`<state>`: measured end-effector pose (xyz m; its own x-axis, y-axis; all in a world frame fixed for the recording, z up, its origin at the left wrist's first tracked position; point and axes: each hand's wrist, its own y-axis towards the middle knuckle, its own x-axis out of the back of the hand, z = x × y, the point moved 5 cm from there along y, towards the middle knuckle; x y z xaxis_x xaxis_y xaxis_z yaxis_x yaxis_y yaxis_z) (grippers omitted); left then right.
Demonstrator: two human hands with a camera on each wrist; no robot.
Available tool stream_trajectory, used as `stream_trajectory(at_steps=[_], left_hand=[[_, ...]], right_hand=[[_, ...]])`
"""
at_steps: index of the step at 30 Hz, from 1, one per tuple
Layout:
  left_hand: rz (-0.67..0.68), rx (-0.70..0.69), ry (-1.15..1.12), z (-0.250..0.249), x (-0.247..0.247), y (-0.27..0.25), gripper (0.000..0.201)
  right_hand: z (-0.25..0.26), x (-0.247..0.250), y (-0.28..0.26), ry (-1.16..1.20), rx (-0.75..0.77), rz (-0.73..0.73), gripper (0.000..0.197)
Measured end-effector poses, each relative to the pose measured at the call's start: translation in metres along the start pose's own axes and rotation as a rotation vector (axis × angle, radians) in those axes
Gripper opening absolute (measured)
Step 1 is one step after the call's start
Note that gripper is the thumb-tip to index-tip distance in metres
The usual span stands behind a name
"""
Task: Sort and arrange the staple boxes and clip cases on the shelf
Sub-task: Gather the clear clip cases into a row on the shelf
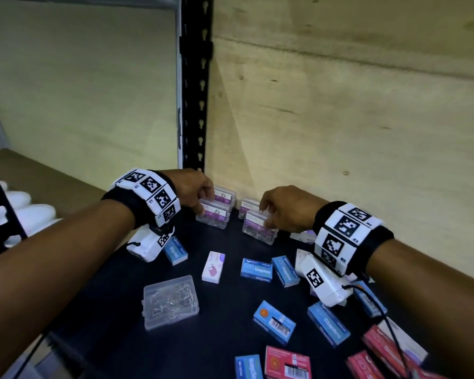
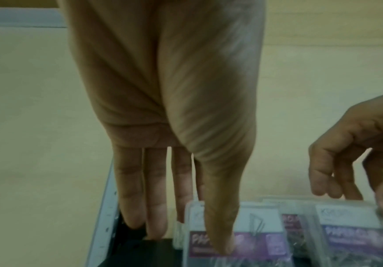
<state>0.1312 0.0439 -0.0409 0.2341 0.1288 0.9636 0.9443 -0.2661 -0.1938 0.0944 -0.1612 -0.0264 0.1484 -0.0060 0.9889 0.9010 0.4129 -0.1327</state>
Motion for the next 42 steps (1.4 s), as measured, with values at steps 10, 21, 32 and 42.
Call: stream_trajectory(at_steps=[10, 21, 32, 42], left_hand=[[-0.091, -0.156, 0.14, -0.025, 0.005, -0.004, 0.039], [-0.109, -0.175, 0.217, -0.016, 0.006, -0.002, 0.041], [-0.121, -0.173, 0.261, -0.009, 0.005, 0.002, 0.039], [-0.157, -0.164, 0.256, -0.015, 0.016, -0.032, 0.023]], right_hand=[[0.0, 0.001, -0.003, -0.007, -0.018, -0.014, 0.03], [0.006, 0.003, 0.004, 0.051, -0.02, -0.051, 0.027], [0.02, 0.001, 0.015, 0.047, 0.045, -0.088, 0.029], [0.024, 0.006, -0.004, 0.077, 0.182, -0.163, 0.022]])
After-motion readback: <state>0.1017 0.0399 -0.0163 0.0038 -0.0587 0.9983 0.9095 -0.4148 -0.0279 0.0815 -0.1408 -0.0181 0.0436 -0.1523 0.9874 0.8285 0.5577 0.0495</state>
